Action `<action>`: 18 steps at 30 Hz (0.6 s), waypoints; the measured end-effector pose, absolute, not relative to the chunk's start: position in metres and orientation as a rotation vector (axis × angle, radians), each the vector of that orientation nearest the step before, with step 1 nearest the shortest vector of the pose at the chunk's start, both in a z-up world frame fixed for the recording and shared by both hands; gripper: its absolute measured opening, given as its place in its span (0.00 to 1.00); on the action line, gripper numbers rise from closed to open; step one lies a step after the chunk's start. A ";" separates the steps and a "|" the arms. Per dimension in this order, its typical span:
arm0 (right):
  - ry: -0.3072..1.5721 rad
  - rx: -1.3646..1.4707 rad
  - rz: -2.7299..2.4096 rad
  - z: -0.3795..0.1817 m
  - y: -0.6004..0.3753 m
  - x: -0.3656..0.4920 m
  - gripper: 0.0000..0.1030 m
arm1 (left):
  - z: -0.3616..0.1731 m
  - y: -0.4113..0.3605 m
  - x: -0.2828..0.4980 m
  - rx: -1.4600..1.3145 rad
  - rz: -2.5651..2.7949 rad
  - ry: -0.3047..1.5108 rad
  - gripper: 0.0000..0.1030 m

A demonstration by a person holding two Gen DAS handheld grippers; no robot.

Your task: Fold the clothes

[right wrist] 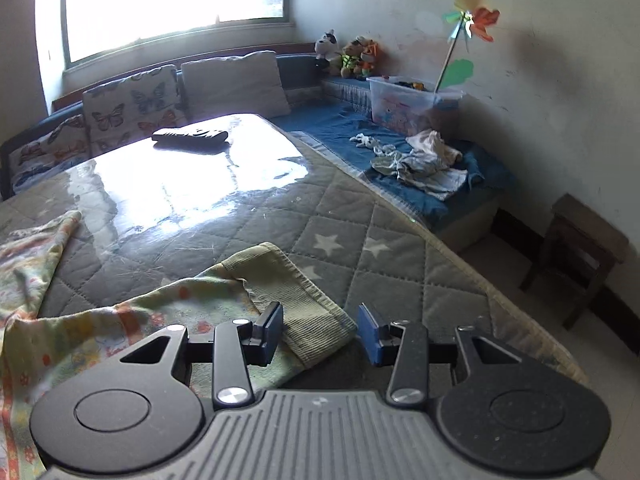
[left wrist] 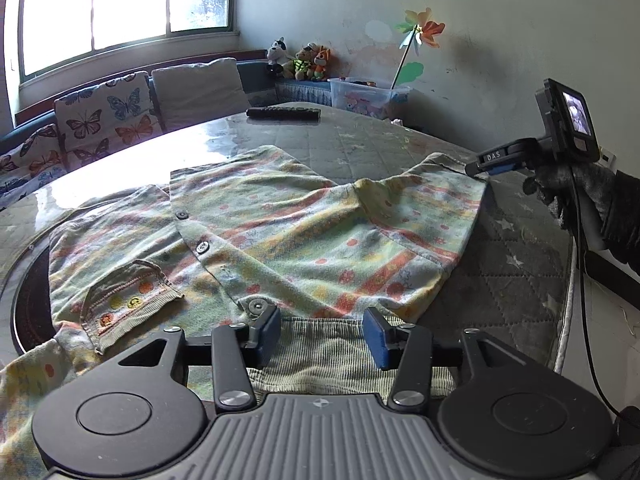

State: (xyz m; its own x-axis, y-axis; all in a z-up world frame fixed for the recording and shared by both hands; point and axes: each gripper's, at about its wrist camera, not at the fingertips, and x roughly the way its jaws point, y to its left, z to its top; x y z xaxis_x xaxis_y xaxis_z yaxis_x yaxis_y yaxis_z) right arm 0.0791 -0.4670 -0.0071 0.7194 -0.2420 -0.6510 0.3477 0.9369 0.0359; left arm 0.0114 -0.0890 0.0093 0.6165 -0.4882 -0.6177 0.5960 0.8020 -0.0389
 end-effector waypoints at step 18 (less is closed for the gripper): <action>0.566 0.179 -0.219 0.043 -0.446 0.066 0.08 | 0.011 -0.084 0.013 0.192 -0.532 0.644 0.86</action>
State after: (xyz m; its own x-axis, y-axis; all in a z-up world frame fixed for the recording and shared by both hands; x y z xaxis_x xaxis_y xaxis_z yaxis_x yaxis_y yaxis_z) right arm 0.0657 -0.4465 0.0430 0.8217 -0.1553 -0.5483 0.2535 0.9613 0.1077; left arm 0.0129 -0.0838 0.0109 0.6719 -0.4115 -0.6158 0.5277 0.8494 0.0083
